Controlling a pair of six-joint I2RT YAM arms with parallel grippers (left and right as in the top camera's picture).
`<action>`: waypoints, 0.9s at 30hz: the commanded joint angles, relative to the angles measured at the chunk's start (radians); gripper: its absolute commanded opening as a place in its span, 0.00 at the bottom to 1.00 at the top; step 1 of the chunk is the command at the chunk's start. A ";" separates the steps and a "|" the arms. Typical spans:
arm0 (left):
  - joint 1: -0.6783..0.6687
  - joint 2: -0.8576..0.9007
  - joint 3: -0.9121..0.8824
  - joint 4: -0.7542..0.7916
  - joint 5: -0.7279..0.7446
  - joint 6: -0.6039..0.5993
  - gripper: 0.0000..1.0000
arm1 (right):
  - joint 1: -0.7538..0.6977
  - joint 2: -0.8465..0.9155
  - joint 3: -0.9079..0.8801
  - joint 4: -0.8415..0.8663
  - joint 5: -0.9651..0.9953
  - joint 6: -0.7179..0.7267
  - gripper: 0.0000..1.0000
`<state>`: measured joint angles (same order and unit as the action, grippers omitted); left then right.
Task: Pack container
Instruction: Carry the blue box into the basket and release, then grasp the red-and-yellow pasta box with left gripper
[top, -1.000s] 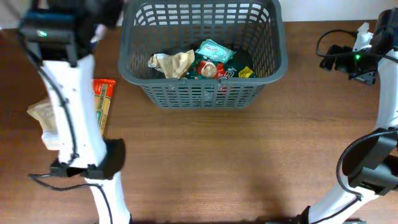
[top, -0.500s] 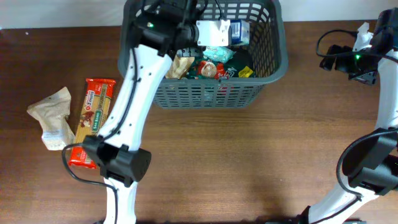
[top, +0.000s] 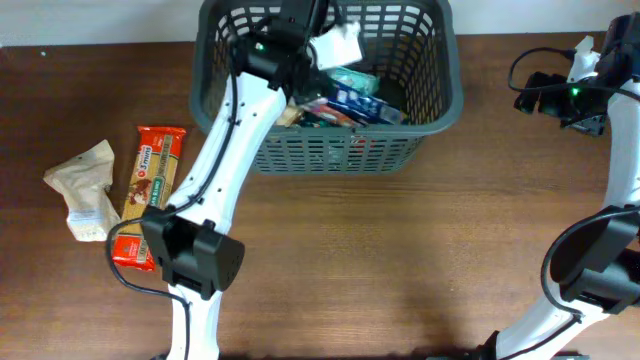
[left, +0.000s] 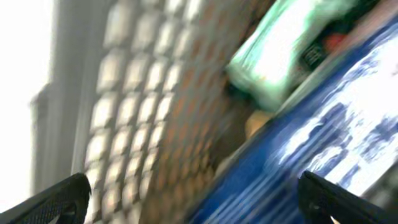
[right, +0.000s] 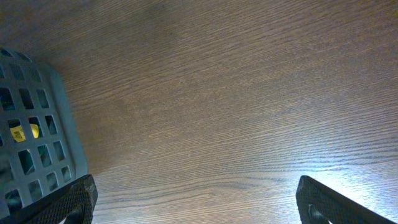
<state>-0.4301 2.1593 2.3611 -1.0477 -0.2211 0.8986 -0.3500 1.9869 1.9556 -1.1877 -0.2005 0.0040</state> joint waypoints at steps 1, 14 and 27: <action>0.002 -0.100 0.144 -0.087 -0.196 -0.158 0.99 | 0.002 -0.016 -0.002 0.002 -0.005 0.009 0.99; 0.391 -0.382 0.148 -0.335 -0.155 -0.581 0.99 | 0.002 -0.016 -0.002 0.002 -0.005 0.009 0.99; 0.784 -0.207 -0.531 -0.315 0.251 -0.613 0.99 | 0.002 -0.016 -0.002 0.002 -0.005 0.009 0.99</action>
<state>0.3470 1.9079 1.9343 -1.3937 -0.0399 0.2947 -0.3500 1.9869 1.9556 -1.1877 -0.2001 0.0044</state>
